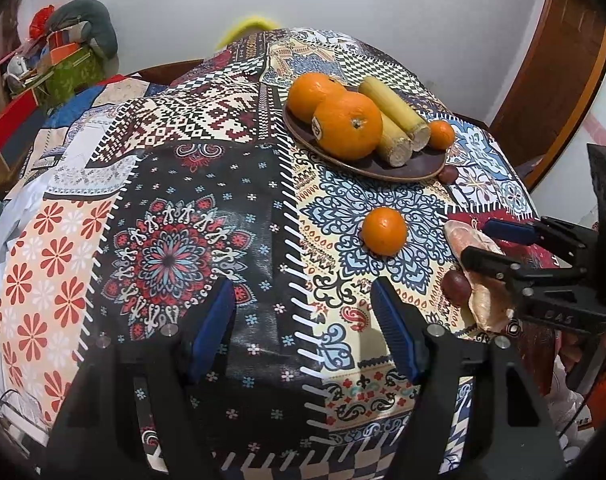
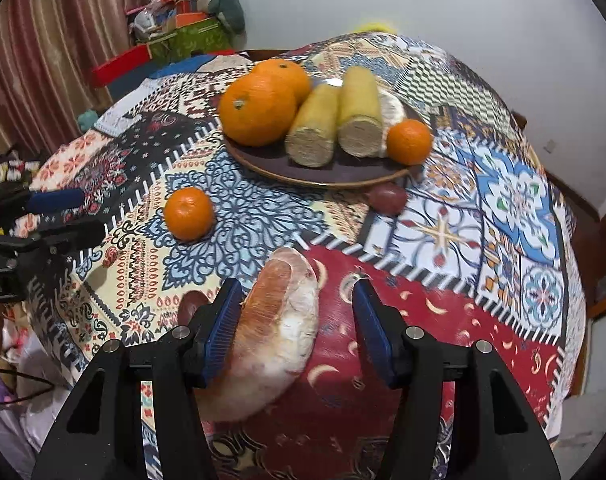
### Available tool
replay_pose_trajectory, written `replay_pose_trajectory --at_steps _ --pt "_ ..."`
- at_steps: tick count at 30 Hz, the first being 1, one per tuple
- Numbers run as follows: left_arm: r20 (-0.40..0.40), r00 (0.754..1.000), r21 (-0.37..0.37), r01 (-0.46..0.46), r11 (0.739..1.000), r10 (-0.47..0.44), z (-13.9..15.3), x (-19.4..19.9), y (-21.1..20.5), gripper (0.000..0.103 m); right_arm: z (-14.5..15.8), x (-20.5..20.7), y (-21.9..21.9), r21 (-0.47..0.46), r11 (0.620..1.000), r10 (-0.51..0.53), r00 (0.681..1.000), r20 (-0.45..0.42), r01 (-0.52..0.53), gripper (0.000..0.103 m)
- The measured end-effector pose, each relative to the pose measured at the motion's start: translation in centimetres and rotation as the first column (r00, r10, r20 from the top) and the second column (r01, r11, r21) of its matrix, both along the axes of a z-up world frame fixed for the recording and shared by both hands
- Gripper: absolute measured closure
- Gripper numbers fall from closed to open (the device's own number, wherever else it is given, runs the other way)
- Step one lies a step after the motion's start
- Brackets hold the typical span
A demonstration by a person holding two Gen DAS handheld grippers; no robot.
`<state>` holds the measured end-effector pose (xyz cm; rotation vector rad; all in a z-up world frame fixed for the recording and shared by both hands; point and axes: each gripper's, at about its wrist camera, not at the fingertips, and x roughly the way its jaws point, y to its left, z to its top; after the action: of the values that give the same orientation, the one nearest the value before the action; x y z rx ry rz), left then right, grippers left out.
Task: Organize fruits
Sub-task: 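Close the right tool around the pink pomelo wedge, then lift the pomelo wedge with the right tool while the left tool grasps a small mandarin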
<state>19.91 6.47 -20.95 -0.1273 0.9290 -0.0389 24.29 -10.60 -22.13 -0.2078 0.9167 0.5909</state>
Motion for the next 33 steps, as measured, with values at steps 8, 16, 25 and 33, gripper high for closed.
replay_pose_trajectory --at_steps 8,16,25,33 --pt "0.002 1.0 0.004 0.009 1.0 -0.009 0.2 0.3 -0.7 0.033 -0.1 -2.3 0.2 0.048 0.998 0.033 0.999 -0.017 -0.032 0.049" --pt "0.011 1.0 0.015 0.021 1.0 -0.021 0.4 0.1 -1.1 0.033 -0.3 -2.5 0.5 0.07 0.997 0.028 0.998 -0.05 -0.025 0.049" --pt "0.022 0.999 0.027 0.032 0.999 -0.033 0.7 0.4 -1.6 0.033 -0.6 -4.0 1.6 0.019 0.995 0.103 0.995 -0.015 -0.103 0.038" --pt "0.004 0.998 0.003 0.06 0.998 -0.06 0.1 1.7 -2.2 0.033 0.3 -3.5 -1.1 -0.031 0.995 0.097 0.995 -0.009 -0.098 0.054"
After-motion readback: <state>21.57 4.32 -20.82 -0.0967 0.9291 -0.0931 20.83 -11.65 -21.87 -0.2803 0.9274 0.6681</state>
